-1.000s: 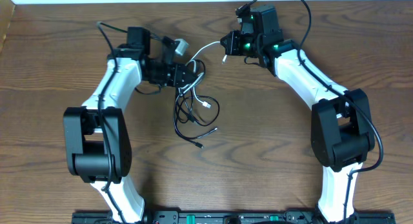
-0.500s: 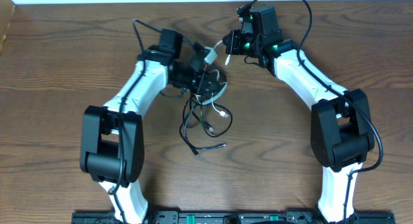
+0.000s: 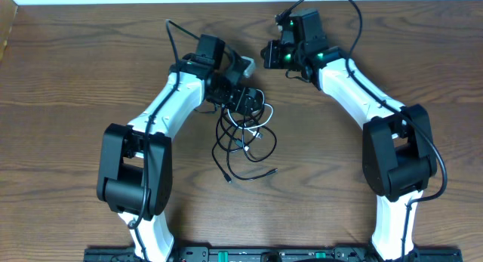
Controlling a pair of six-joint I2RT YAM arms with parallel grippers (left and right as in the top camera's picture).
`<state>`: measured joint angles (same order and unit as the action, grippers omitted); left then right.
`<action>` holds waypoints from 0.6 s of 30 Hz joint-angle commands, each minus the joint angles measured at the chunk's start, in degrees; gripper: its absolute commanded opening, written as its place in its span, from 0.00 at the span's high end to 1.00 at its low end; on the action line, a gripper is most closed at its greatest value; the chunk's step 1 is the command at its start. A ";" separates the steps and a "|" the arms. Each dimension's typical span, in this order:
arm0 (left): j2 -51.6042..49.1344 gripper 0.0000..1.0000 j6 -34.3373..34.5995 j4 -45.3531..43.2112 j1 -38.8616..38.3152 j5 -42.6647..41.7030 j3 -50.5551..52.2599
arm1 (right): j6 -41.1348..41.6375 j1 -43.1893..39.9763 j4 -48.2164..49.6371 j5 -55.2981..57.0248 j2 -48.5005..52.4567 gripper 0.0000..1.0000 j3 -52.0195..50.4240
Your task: Untangle cables
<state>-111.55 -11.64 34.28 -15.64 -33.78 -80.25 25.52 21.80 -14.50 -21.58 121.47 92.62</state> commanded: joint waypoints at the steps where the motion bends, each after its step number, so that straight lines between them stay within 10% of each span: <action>1: 0.33 0.14 5.09 -0.17 2.29 3.67 0.17 | -4.39 2.21 -1.57 0.26 -0.39 0.99 0.26; 8: 0.33 0.14 11.82 -0.50 8.02 5.09 0.20 | -7.43 5.29 -3.54 0.70 -0.37 0.98 0.26; 13: 0.33 0.14 19.98 0.66 11.45 13.88 0.22 | -7.41 7.72 -4.81 0.70 -0.35 0.51 0.26; 18: 0.33 0.13 25.62 2.40 13.14 19.96 0.22 | -7.39 10.82 -5.01 1.53 1.11 0.41 0.26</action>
<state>-111.55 8.12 36.01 -2.98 -20.03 -80.25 18.81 30.68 -19.38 -20.91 121.47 92.62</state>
